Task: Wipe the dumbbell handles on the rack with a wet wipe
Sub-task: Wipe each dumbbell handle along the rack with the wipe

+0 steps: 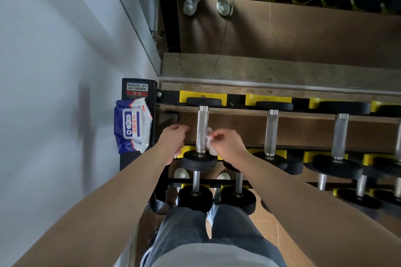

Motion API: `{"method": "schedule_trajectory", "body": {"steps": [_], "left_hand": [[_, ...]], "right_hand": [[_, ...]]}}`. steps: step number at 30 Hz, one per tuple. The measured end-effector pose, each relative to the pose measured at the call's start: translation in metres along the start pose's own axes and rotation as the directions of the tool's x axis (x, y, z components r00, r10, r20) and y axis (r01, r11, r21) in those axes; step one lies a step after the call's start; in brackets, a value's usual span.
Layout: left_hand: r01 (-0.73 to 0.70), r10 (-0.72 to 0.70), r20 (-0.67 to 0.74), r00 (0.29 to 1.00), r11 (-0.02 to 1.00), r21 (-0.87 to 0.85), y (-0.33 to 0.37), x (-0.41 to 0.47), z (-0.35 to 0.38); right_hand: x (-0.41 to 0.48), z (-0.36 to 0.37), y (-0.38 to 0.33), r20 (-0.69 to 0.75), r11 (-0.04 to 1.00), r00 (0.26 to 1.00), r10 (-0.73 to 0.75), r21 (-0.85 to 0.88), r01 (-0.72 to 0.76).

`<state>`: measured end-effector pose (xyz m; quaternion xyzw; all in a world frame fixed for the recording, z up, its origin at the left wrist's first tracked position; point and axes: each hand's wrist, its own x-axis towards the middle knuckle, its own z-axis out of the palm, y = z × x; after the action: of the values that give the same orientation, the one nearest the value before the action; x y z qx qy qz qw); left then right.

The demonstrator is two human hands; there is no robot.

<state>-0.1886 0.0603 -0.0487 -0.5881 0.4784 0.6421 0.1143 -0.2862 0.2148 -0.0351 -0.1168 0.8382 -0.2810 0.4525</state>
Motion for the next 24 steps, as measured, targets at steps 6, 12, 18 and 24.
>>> {"method": "schedule_trajectory", "body": {"steps": [6, 12, 18, 24], "left_hand": [[-0.064, 0.064, 0.025, 0.998, 0.998, -0.024, -0.002, -0.003, 0.003], [-0.046, 0.046, 0.038, 0.998, 0.999, -0.007, -0.001, -0.008, 0.005], [-0.028, 0.028, 0.08, 0.996, 1.0, -0.004, 0.0, -0.011, 0.003], [-0.04, 0.042, 0.077, 0.996, 0.999, -0.034, 0.008, -0.015, 0.001]], "right_hand": [[0.033, -0.013, -0.04, -0.106, 0.909, 0.982, 0.153, 0.405, -0.098], [0.015, 0.001, -0.013, 0.222, 0.985, 0.967, 0.129, -0.141, -0.099], [0.025, -0.011, -0.035, 0.049, 0.981, 0.984, 0.169, 0.09, -0.173], [0.025, -0.025, -0.042, -0.07, 0.927, 0.992, 0.101, 0.37, -0.068]]}}
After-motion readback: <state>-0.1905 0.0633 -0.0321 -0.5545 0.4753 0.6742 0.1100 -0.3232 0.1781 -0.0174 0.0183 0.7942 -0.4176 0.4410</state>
